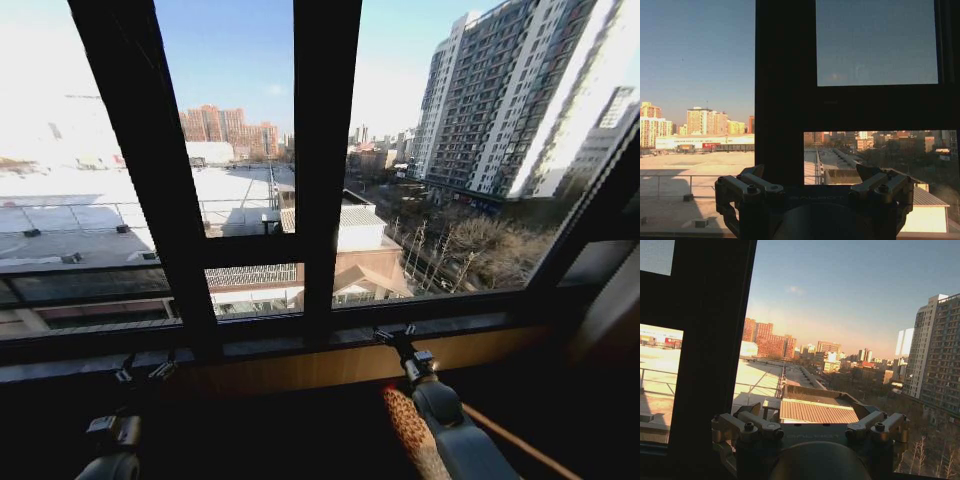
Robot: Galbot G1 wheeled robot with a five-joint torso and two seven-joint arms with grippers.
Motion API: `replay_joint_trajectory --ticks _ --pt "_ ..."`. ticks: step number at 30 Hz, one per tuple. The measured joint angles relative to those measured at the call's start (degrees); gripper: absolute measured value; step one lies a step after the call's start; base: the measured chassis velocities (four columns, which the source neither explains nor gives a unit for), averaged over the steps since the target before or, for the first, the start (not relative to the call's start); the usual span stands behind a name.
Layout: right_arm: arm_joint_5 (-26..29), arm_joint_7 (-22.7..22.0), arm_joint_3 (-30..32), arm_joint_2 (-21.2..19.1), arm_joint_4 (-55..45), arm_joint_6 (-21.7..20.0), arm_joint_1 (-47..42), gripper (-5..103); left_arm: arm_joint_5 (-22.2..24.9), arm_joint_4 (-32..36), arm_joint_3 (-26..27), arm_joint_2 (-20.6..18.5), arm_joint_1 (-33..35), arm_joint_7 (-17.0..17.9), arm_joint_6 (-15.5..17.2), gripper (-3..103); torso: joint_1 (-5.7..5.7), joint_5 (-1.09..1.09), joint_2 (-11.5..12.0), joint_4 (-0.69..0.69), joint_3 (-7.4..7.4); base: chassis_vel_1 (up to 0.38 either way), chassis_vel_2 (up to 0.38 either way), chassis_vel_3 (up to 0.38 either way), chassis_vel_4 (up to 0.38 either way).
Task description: Open the curtains by pulling them apart, changing their state from closed to fully open.
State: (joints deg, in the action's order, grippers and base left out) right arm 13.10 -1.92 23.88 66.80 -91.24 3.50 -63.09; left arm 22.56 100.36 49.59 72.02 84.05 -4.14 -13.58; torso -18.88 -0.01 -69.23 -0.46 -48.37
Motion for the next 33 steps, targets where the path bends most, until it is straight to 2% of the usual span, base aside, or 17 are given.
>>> replay_joint_trajectory --ticks 7,10,12,19,28,33 --pt "0.0 0.0 0.0 0.0 0.0 0.0 0.0 100 0.0 0.0 0.0 0.0 0.0 0.0 0.0 100 -0.01 0.04 0.0 -0.02 -0.01 -0.140 -0.169 0.137 0.148" --pt "0.0 0.0 0.0 0.0 0.0 0.0 0.0 100 0.0 0.0 0.0 0.0 0.0 0.0 0.0 100 0.00 0.02 0.0 0.00 0.00 0.000 0.000 0.000 0.000" --pt "0.0 0.0 0.0 0.0 0.0 0.0 0.0 100 0.0 0.0 0.0 0.0 0.0 0.0 0.0 100 -0.01 -0.08 0.0 0.04 0.00 0.000 0.000 0.000 0.000" --pt "0.0 0.0 0.0 0.0 0.0 0.0 0.0 100 0.0 0.0 0.1 0.0 0.0 0.0 0.0 100 -0.01 0.02 0.0 0.01 0.00 -0.032 -0.019 0.001 0.014" --pt "0.0 0.0 0.0 0.0 0.0 0.0 0.0 100 0.0 0.0 0.0 0.0 0.0 0.0 0.0 100 0.00 0.04 0.0 -0.01 -0.01 -0.086 -0.089 0.096 0.091" --pt "0.0 0.0 0.0 0.0 0.0 0.0 0.0 100 0.0 0.0 0.0 0.0 0.0 0.0 0.0 100 -0.01 -0.03 0.0 0.01 0.00 0.000 0.000 0.000 0.000"
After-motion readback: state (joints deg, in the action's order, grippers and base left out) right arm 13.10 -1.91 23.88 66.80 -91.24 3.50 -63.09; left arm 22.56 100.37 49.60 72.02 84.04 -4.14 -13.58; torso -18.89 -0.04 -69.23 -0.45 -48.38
